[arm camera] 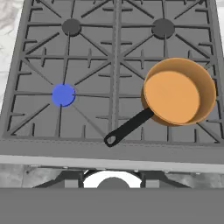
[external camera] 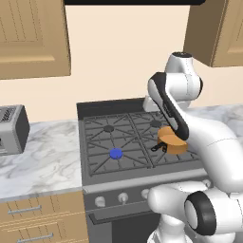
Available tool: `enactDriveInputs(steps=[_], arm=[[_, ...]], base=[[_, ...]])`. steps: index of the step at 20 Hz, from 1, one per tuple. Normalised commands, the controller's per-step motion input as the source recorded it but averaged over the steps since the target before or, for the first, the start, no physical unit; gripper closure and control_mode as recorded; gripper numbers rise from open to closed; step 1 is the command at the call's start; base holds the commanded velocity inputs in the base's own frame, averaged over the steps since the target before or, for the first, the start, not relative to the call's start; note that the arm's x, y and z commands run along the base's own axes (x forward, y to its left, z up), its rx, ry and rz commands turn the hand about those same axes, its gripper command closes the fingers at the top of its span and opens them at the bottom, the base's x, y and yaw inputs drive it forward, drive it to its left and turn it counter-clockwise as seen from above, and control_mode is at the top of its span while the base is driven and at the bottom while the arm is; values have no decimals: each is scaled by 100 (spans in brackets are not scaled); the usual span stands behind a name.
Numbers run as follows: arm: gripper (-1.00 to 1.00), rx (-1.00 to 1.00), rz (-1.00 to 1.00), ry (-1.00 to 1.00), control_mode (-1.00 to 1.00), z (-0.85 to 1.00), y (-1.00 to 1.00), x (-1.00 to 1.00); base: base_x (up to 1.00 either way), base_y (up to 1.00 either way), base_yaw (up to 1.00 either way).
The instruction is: Turn off the front left burner of the stove.
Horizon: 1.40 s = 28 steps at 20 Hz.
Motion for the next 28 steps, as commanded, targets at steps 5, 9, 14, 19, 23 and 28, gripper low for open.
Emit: enactDriveInputs(steps=[5,9,14,19,23,28], arm=[[-100,-8,2,2,-100,-18,4,-27],[-100,-23,16,3,-100,-36,46,-62],[-100,-17,30,4,-100,-26,41,-51],[-100,-13,27,2,-100,-19,45,-39],[-100,-9,9,8,-100,-26,14,-16],[-100,-11,10,1,-100,-18,20,-14]], base=[[0,0,0],[0,0,0],[0,0,0],[0,0,0],[0,0,0],[0,0,0]])
